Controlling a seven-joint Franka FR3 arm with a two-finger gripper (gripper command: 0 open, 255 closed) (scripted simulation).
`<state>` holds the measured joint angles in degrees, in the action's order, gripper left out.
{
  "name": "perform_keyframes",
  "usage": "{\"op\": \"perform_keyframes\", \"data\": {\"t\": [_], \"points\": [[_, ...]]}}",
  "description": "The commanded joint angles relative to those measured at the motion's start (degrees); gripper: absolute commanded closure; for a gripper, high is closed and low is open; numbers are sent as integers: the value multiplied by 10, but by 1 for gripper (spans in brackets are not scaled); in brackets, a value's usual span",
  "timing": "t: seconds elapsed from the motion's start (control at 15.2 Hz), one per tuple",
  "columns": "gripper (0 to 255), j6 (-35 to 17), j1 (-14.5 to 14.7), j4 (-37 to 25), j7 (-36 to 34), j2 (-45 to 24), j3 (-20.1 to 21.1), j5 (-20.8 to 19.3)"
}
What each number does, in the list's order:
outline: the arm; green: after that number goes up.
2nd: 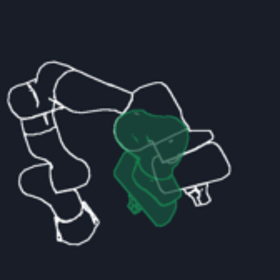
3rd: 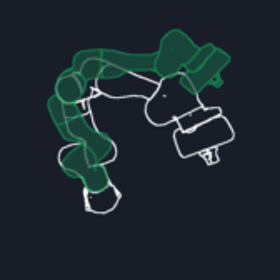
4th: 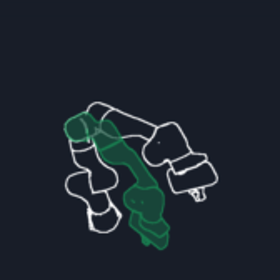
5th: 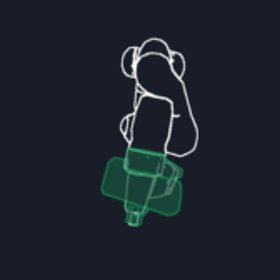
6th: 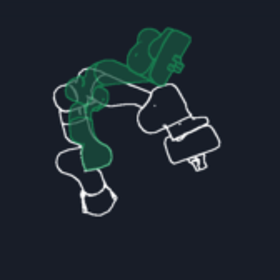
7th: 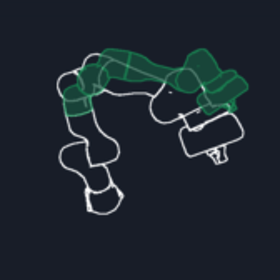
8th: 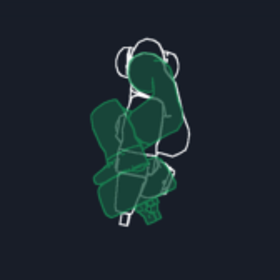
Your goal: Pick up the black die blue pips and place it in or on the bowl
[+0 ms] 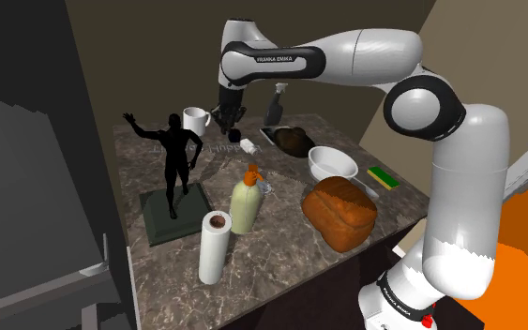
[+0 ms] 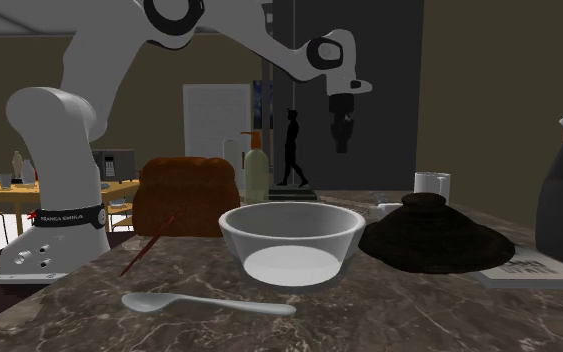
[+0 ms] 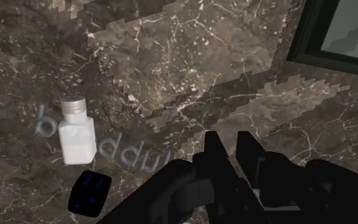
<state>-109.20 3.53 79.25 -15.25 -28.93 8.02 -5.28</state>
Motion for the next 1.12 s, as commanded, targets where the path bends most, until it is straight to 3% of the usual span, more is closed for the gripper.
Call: {"op": "perform_keyframes", "data": {"t": [0.0,0.4,0.46,0.73,1.06], "points": [[255,0,0,0,0,0,0,0],[255,0,0,0,0,0,0,0],[0,0,0,0,0,0,0,0],[0,-134,-59,101,108,30,8,34],[0,-263,-140,150,268,12,34,100]]}}
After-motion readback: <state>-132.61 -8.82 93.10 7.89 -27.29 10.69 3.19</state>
